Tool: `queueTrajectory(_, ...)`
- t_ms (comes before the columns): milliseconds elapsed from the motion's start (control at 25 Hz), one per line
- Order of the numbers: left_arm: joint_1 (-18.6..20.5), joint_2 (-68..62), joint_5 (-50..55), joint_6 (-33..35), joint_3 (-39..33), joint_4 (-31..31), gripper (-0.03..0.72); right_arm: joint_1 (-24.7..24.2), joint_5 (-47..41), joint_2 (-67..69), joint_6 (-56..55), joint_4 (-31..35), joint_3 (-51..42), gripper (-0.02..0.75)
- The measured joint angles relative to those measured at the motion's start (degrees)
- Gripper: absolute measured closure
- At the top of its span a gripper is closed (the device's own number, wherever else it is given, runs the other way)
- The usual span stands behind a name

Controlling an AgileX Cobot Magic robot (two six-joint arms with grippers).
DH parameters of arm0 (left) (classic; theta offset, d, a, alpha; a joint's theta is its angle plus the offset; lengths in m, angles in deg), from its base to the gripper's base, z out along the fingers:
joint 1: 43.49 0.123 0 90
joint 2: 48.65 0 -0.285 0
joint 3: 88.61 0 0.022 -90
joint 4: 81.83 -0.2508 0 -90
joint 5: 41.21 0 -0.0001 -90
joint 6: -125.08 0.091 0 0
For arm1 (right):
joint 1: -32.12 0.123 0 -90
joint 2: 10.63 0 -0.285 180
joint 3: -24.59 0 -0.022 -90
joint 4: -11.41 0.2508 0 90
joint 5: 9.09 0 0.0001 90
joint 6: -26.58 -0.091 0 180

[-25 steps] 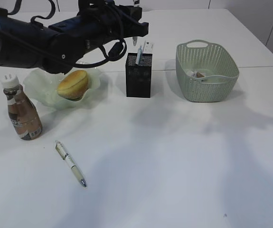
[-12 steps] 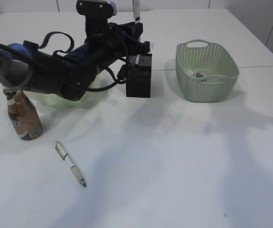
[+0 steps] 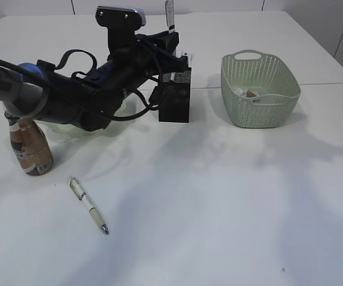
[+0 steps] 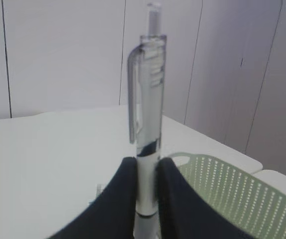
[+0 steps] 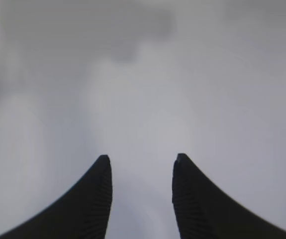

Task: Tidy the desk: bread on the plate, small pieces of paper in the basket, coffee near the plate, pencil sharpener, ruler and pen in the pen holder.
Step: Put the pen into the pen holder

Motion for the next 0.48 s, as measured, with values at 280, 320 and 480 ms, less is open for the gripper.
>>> queueTrajectory(280, 0.0, 0.0, -0.6, 0.0, 0.0, 0.0, 0.625, 0.0, 2.5, 0.0, 0.0, 0.1, 0.0, 0.405)
queueTrajectory(320, 0.0, 0.0, -0.6, 0.0, 0.0, 0.0, 0.625, 0.0, 3.1, 0.0, 0.0, 0.1, 0.0, 0.405)
queueTrajectory(480, 0.4, 0.0, -0.8, 0.0, 0.0, 0.3, 0.624, 0.0, 5.2, 0.0, 0.0, 0.1, 0.0, 0.405)
